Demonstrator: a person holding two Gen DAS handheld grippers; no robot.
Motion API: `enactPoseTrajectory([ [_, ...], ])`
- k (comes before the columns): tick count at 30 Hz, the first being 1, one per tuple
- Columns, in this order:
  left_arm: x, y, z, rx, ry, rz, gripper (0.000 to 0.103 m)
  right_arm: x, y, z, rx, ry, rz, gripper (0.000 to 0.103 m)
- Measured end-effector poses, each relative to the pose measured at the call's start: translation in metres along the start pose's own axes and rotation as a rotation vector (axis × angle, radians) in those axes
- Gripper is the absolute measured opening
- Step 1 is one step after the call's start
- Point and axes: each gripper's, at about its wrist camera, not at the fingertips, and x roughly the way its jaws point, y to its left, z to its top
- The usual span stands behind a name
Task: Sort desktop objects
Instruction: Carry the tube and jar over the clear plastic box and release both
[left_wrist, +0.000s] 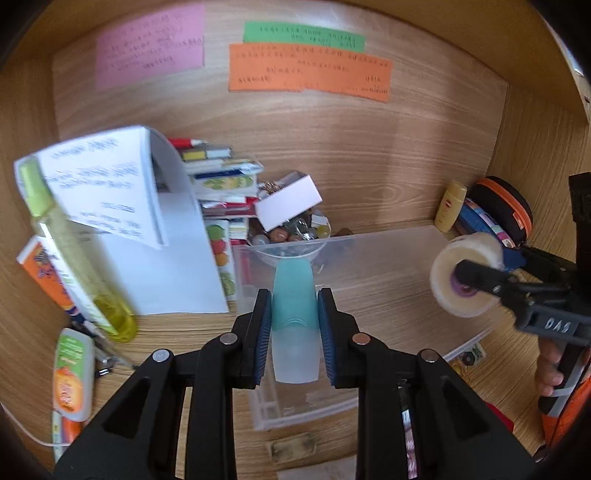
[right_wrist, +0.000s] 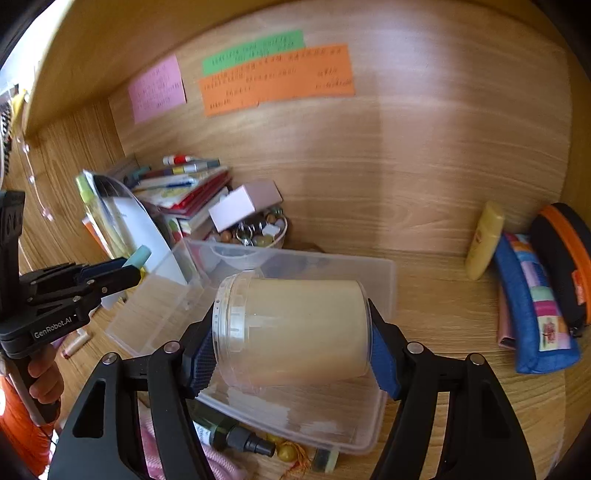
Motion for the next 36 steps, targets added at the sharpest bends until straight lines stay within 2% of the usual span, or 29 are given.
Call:
enactPoseTrajectory([
  [7,0.025,-0.006,-0.006,0.008,0.048,-0.045,0.025,0.024,-0.005,-0.009,0.007,0.074,-0.01,0.066],
  [19,0.049,-0.008,-0.016,0.012,0.124,-0.084,0.025,0.044,0.006,-0.021,-0.044,0.134,-0.039,0.066],
  [30,0.051,-0.017,-0.022,0.054,0.119,-0.04,0.025,0.047,0.013,-0.024,-0.093,0.138,-0.051,0.066],
  [32,0.051,-0.018,-0.022,0.054,0.118,-0.041,0.029,0.045,0.014,-0.024,-0.104,0.128,-0.08,0.069],
  [36,0.049,-0.017,-0.022,0.043,0.119,-0.048,0.032,0.038,0.024,-0.024,-0.157,0.102,-0.061,0.069],
])
